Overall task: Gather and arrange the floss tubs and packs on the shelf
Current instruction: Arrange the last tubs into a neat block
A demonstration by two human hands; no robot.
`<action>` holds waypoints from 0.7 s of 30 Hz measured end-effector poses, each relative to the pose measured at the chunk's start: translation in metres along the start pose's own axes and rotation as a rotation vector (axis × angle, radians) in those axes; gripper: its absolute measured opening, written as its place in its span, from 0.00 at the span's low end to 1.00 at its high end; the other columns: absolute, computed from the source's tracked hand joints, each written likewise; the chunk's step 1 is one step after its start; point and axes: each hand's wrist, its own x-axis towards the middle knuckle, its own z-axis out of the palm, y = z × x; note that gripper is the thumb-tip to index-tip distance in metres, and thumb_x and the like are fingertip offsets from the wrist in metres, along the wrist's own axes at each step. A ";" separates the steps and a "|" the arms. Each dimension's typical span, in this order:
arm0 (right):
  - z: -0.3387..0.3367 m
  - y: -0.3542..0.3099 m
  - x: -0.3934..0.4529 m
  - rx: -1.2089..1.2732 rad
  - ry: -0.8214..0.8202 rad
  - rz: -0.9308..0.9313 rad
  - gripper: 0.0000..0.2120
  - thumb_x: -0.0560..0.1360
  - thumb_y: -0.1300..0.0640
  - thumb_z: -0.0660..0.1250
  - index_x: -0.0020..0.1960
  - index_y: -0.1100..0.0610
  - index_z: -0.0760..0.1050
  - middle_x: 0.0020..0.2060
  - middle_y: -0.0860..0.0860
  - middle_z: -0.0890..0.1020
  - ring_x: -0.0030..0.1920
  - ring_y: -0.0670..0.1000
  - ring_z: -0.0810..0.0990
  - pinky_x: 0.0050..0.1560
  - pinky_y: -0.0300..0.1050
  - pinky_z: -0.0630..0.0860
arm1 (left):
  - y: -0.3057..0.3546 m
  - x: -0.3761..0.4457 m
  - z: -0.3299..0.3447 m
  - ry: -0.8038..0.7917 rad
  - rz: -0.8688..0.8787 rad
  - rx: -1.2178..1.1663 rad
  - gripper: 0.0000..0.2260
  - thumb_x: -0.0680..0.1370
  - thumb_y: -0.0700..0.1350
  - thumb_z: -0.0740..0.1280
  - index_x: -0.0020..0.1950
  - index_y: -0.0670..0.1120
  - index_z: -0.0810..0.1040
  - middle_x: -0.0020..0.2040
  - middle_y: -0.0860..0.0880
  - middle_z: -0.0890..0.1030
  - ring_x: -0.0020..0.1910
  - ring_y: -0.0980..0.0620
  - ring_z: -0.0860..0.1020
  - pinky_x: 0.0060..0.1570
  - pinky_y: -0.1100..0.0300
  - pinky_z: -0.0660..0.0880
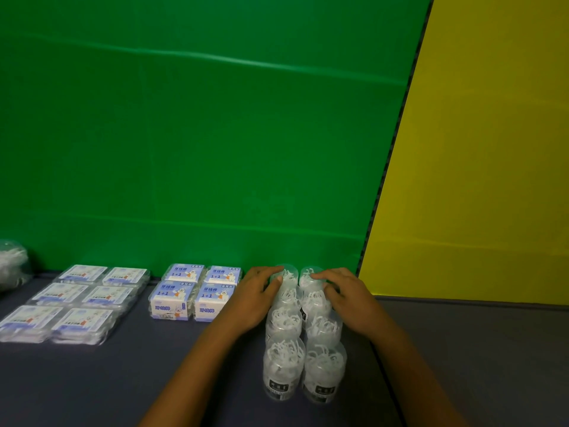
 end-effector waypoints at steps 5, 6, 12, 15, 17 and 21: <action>0.001 0.004 0.001 0.003 -0.013 0.015 0.16 0.82 0.61 0.57 0.64 0.51 0.77 0.57 0.49 0.72 0.54 0.44 0.72 0.51 0.25 0.65 | -0.001 -0.001 0.003 -0.014 0.003 0.031 0.16 0.82 0.53 0.57 0.68 0.54 0.73 0.65 0.49 0.73 0.64 0.54 0.70 0.67 0.54 0.66; 0.000 0.004 0.001 0.003 -0.018 0.013 0.16 0.82 0.61 0.57 0.64 0.51 0.77 0.57 0.49 0.72 0.54 0.45 0.72 0.51 0.26 0.65 | -0.002 -0.001 0.003 -0.015 0.001 0.035 0.16 0.82 0.54 0.57 0.68 0.55 0.73 0.65 0.49 0.74 0.63 0.54 0.70 0.66 0.56 0.66; -0.010 0.001 -0.007 -0.012 0.011 -0.017 0.15 0.81 0.59 0.60 0.66 0.51 0.75 0.57 0.48 0.73 0.57 0.45 0.72 0.58 0.36 0.68 | 0.010 -0.015 -0.008 -0.002 -0.018 -0.005 0.18 0.80 0.55 0.59 0.69 0.53 0.71 0.65 0.49 0.72 0.57 0.56 0.74 0.59 0.61 0.69; -0.018 -0.003 -0.020 0.057 0.084 -0.019 0.11 0.79 0.58 0.65 0.60 0.49 0.77 0.55 0.45 0.74 0.55 0.44 0.75 0.52 0.26 0.68 | 0.022 -0.040 -0.020 0.041 0.013 -0.028 0.20 0.78 0.57 0.63 0.68 0.53 0.72 0.62 0.52 0.72 0.57 0.59 0.74 0.62 0.59 0.72; -0.023 -0.008 -0.032 0.100 0.060 -0.020 0.08 0.78 0.55 0.66 0.56 0.46 0.77 0.53 0.43 0.75 0.55 0.43 0.77 0.53 0.28 0.71 | 0.028 -0.062 -0.026 0.021 0.049 0.003 0.22 0.75 0.62 0.63 0.67 0.56 0.73 0.60 0.56 0.73 0.59 0.61 0.73 0.62 0.60 0.71; -0.027 -0.019 -0.057 0.062 -0.038 0.005 0.09 0.76 0.47 0.69 0.56 0.43 0.77 0.52 0.42 0.75 0.54 0.41 0.76 0.56 0.41 0.76 | 0.037 -0.097 -0.028 -0.065 0.041 -0.033 0.32 0.66 0.73 0.63 0.67 0.61 0.71 0.59 0.61 0.73 0.56 0.66 0.74 0.59 0.62 0.74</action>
